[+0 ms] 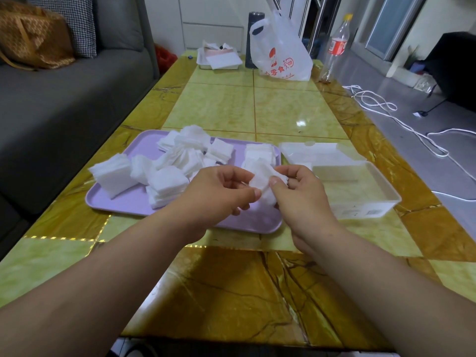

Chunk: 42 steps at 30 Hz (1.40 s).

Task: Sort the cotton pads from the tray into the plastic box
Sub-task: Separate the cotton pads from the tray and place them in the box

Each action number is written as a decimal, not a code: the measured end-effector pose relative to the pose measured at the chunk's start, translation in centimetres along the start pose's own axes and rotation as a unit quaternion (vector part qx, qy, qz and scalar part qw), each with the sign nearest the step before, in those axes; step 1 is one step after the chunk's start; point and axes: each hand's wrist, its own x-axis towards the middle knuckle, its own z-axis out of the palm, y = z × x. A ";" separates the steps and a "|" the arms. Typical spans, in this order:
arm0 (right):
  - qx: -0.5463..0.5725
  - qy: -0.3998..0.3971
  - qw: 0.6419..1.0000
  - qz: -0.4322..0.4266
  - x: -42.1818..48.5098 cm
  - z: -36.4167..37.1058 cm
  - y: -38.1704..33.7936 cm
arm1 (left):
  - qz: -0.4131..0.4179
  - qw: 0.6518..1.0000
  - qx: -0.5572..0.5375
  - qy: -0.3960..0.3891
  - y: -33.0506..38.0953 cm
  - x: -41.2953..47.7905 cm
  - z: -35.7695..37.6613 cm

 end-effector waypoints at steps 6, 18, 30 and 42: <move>-0.012 -0.048 0.999 -0.001 -0.2 0.3 0.1 | 0.000 0.999 0.030 0.031 -0.2 0.2 0.3; 0.073 -0.025 0.996 0.046 0.3 -0.6 -0.5 | 0.023 0.994 -0.048 0.094 0.3 0.6 -2.1; 0.087 -0.177 0.980 -0.009 0.3 -1.3 -1.1 | 0.005 0.997 -0.079 -0.018 -0.2 0.4 -1.3; 0.033 -0.133 0.990 -0.028 0.4 -1.4 -1.0 | -0.026 0.994 -0.094 -0.056 -0.3 0.5 -1.6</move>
